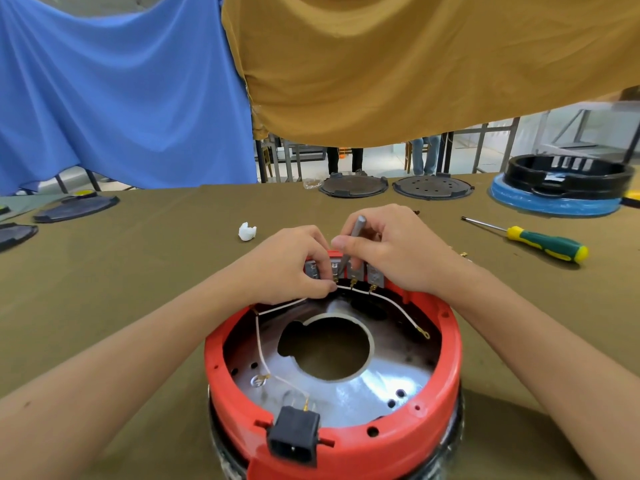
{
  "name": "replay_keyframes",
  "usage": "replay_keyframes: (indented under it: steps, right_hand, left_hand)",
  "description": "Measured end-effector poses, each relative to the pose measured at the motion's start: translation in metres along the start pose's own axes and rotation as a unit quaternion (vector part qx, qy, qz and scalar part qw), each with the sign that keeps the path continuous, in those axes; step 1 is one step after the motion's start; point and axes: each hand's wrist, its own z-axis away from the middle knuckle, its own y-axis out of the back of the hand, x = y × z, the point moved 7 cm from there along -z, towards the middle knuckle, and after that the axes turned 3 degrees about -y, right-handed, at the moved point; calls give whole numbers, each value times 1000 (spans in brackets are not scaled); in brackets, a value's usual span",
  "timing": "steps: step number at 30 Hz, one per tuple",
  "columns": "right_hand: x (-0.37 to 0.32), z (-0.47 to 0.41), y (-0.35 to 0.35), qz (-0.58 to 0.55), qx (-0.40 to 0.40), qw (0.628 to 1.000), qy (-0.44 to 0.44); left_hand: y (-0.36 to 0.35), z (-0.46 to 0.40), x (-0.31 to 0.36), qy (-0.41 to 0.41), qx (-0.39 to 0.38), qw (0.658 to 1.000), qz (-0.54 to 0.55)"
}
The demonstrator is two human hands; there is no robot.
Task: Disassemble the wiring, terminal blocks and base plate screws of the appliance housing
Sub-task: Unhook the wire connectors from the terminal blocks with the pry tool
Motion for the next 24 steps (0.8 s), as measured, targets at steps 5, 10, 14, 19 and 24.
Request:
replay_keyframes:
  steps: [5, 10, 14, 19, 24]
  right_hand:
    - [7, -6, 0, -43, -1, 997, -59]
    - [8, -3, 0, -34, 20, 998, -47]
    - [-1, 2, -1, 15, 17, 1000, 10]
    - [4, -2, 0, -12, 12, 1000, -9]
    - [12, -8, -2, -72, 0, 995, -67]
  left_hand:
    - [0, 2, 1, -2, 5, 1000, 0]
    - [1, 1, 1, 3, 2, 1000, 0]
    - [1, 2, 1, 4, 3, 1000, 7]
    - [0, 0, 0, 2, 0, 1000, 6]
    - [0, 1, -1, 3, 6, 1000, 8]
